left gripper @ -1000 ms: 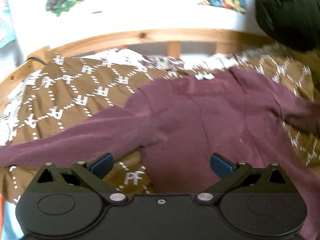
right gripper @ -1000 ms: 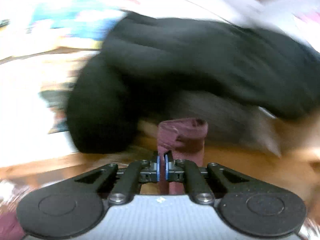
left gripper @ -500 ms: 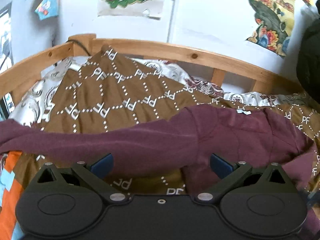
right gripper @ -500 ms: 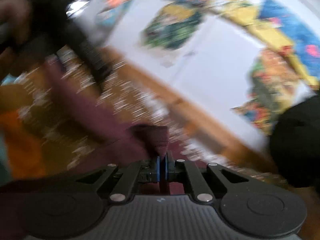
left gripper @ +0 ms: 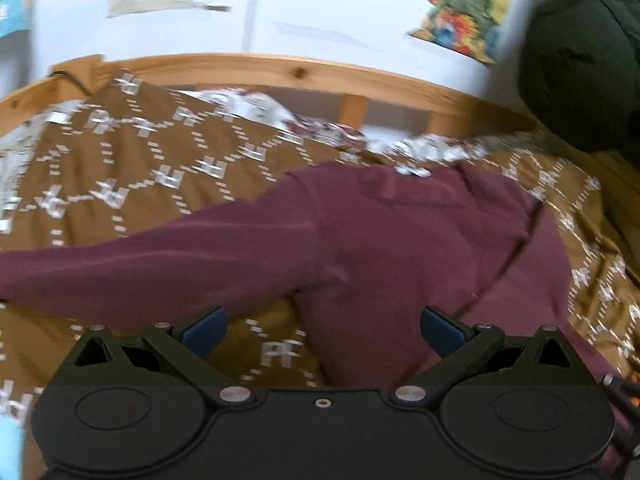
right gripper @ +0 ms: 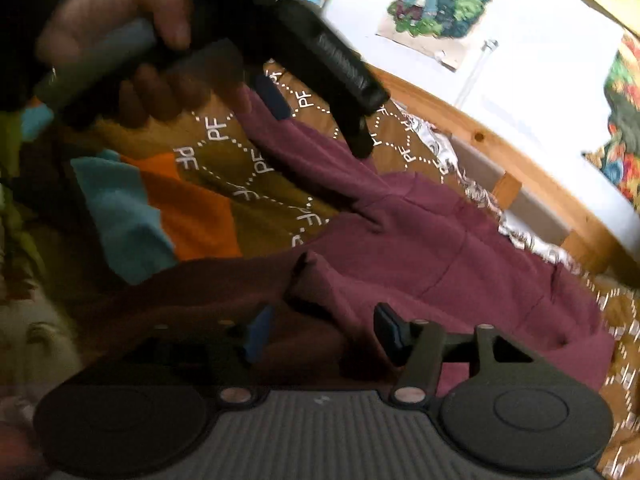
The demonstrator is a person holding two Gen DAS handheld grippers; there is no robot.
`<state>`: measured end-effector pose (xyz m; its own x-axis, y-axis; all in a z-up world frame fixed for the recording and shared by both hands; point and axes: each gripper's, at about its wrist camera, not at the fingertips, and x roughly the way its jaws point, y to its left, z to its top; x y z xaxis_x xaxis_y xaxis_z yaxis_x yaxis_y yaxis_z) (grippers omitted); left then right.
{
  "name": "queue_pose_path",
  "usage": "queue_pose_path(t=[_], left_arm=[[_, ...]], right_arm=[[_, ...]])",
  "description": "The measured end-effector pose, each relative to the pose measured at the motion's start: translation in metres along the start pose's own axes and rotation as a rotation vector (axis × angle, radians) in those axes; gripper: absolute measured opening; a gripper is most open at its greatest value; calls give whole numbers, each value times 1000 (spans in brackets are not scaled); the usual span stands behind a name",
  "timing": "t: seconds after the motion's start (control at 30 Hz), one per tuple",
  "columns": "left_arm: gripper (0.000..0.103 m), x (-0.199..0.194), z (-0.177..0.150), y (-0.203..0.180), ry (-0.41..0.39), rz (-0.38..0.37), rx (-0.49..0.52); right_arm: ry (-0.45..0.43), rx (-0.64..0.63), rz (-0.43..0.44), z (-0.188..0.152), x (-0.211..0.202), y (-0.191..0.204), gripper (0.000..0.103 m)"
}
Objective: Fold small clothes
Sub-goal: 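Lift the sleeve with the right tool and lay it across the shirt back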
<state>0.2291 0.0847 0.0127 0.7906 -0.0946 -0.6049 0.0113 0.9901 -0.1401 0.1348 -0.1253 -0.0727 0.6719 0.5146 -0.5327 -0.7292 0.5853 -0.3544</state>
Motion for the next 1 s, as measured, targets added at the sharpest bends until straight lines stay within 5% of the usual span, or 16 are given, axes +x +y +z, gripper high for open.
queue_pose_path(t=[0.17,0.37,0.63,0.7,0.83,1.0], left_arm=[[102,22,-18,-25,119,-74,43],[102,38,-40,-44,200,-7,118],[100,48,-54,-56,238,80,229],[100,48,-57,-59,226,88,242],[100,52,-56,-68,187,100,287],[100,70,-50,-86,172,103,330]], right_arm=[[-12,166,-91,-11,-32,-39,78],[66,360,-327,-34,-30,-127,78],[62,727,-362,-55,19,-243,74],[60,741,-359,-56,36,-265,69],[55,840,-333,-61,56,-305,10],[-29,810,-397,-58,36,-327,9]])
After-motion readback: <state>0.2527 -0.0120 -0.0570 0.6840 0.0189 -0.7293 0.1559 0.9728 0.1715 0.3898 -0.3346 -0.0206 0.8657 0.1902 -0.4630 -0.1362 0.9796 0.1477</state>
